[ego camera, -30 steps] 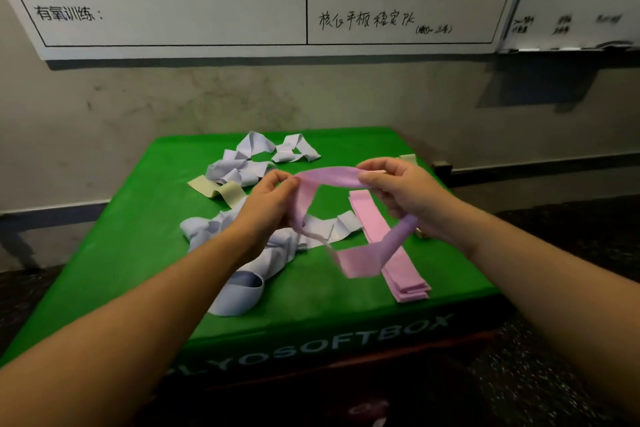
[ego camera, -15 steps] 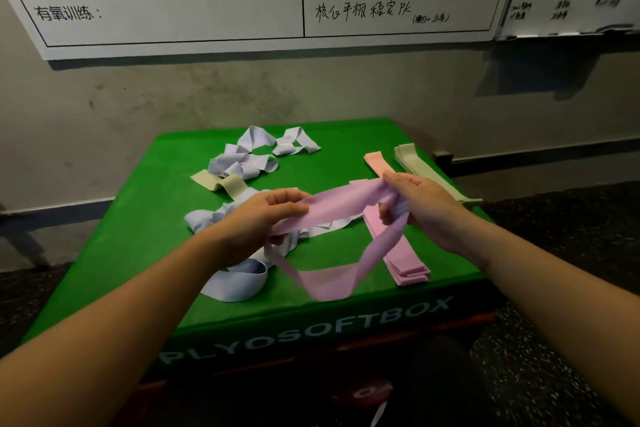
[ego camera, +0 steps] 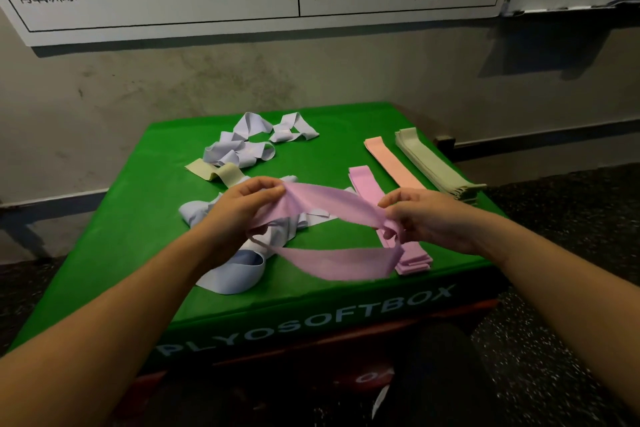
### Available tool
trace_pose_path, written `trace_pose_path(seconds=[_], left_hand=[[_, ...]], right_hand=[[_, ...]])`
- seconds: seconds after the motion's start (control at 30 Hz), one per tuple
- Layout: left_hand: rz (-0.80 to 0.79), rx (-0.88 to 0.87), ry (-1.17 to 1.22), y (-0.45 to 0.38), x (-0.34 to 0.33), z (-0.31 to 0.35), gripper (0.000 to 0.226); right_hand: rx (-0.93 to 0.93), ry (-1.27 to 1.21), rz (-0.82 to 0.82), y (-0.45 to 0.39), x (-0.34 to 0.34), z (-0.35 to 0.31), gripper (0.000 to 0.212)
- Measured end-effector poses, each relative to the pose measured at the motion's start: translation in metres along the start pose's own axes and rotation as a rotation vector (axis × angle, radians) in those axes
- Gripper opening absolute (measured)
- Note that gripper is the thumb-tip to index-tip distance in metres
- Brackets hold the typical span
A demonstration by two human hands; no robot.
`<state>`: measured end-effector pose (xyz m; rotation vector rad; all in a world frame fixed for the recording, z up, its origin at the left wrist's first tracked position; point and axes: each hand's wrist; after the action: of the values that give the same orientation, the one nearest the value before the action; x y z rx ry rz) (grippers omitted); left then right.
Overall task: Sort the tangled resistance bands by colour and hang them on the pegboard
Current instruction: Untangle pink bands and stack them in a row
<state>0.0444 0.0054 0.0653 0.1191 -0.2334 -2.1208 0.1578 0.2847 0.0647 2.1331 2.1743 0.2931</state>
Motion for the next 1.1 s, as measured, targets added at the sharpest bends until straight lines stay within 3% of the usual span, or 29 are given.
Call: trace_pose_path(seconds=[0.13, 0.3, 0.47, 0.63, 0.83, 0.97, 1.1], left_hand=[[-0.016, 0.011, 0.044, -0.002, -0.001, 0.001, 0.006], [-0.017, -0.001, 0.061, -0.003, -0.012, 0.003, 0.006], [0.011, -0.024, 0.115, -0.008, -0.009, 0.007, 0.003], [0.073, -0.020, 0.158, -0.011, 0.000, 0.005, 0.010], [0.162, 0.056, 0.036, -0.014, 0.008, -0.009, 0.009], [0.215, 0.080, -0.083, -0.017, 0.010, -0.021, 0.011], [0.209, 0.021, -0.239, -0.024, 0.006, -0.028, 0.011]], right_hand=[[-0.045, 0.049, 0.003, -0.003, -0.007, 0.010, 0.014], [-0.006, -0.085, 0.049, -0.010, -0.017, 0.020, 0.023], [0.008, 0.038, 0.041, -0.006, -0.009, 0.030, 0.017], [-0.016, -0.187, 0.144, 0.001, 0.001, 0.033, 0.022], [0.028, -0.312, 0.127, 0.005, 0.001, 0.031, 0.046], [0.117, -0.283, 0.104, 0.006, -0.003, 0.025, 0.043], [0.185, -0.268, 0.110, 0.006, -0.009, 0.016, 0.021]])
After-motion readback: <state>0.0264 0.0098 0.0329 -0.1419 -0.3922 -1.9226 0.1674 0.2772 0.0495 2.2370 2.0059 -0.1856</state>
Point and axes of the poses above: each hand's wrist, its own y-axis away from the middle knuckle, its own x-axis out of the back of the hand, z = x × y, and after that the axes turned 8 degrees about x, right-handed
